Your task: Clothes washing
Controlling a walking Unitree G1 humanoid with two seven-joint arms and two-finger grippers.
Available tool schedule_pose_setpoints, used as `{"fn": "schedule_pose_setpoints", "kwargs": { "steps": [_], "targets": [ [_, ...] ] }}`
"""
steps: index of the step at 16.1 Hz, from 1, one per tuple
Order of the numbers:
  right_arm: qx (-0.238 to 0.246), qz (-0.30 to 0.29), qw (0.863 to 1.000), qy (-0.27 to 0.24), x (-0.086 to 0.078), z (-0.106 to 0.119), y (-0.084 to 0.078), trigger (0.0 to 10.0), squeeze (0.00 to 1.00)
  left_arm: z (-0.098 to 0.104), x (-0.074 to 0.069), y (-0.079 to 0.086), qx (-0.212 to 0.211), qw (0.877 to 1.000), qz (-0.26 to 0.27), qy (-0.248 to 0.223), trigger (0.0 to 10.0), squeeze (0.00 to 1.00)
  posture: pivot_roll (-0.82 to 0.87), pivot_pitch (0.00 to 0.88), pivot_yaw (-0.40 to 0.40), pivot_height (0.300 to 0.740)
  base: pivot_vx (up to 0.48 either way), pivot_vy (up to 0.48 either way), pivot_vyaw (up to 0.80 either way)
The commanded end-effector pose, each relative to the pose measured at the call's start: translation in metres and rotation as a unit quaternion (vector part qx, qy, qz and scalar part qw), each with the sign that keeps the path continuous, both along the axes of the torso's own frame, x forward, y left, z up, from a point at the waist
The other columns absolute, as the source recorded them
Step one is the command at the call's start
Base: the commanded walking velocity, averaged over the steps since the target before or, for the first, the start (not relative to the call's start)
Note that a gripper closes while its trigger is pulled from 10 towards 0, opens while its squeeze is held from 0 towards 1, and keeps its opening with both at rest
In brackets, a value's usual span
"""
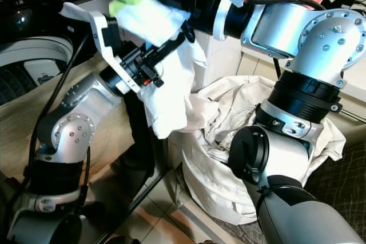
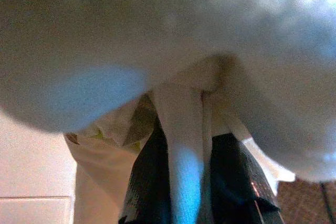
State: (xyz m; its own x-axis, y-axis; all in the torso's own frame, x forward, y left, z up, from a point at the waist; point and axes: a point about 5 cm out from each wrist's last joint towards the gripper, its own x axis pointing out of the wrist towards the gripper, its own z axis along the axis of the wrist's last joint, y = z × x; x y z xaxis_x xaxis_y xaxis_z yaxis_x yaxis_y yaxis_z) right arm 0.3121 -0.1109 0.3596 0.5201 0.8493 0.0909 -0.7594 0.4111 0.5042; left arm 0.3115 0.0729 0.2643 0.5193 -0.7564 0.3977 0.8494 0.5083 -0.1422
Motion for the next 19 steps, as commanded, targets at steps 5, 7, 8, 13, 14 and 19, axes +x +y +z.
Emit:
{"fn": "schedule_pose_setpoints", "kwargs": {
  "steps": [5, 7, 8, 13, 14, 19],
  "targets": [
    [-0.015, -0.032, 0.999, -0.022, -0.017, -0.015, -0.028, 10.0, 1.0, 0.027, 0.022, 0.052, 0.026, 0.991, 0.125, -0.045, 0.0, 0.0, -0.03, 0.0, 0.053, 0.74, 0.0, 0.0, 0.0],
    [-0.044, -0.039, 0.998, -0.027, -0.024, -0.026, -0.035, 10.0, 1.0, 0.034, 0.027, 0.069, 0.034, 0.984, 0.165, -0.055, 0.0, 0.0, -0.03, 0.0, 0.057, 0.74, 0.0, 0.0, 0.0],
    [-0.056, -0.042, 0.997, -0.028, -0.027, -0.03, -0.036, 10.0, 1.0, 0.036, 0.029, 0.075, 0.046, 0.98, 0.186, -0.06, 0.0, 0.0, -0.03, 0.0, 0.055, 0.74, 0.0, 0.0, 0.0],
    [-0.139, -0.088, 0.986, -0.024, -0.031, -0.056, -0.033, 10.0, 0.0, 0.077, 0.077, 0.161, 0.343, 0.78, 0.512, -0.11, 0.0, 0.0, 0.0, 0.0, 0.04, 0.74, 0.0, 0.0, 0.0],
    [-0.148, -0.067, 0.986, -0.038, -0.033, -0.056, -0.019, 10.0, 0.0, 0.093, 0.08, 0.185, 0.386, 0.694, 0.596, -0.116, 0.0, 0.0, -0.02, 0.0, 0.051, 0.74, 0.0, 0.0, 0.0],
    [-0.222, -0.015, 0.973, -0.065, -0.045, -0.082, 0.02, 10.0, 0.0, 0.037, 0.086, 0.224, 0.443, 0.609, 0.657, 0.027, 10.0, 0.0, -0.04, 0.0, 0.065, 0.74, 0.0, 0.0, 0.0]
  ]
}}
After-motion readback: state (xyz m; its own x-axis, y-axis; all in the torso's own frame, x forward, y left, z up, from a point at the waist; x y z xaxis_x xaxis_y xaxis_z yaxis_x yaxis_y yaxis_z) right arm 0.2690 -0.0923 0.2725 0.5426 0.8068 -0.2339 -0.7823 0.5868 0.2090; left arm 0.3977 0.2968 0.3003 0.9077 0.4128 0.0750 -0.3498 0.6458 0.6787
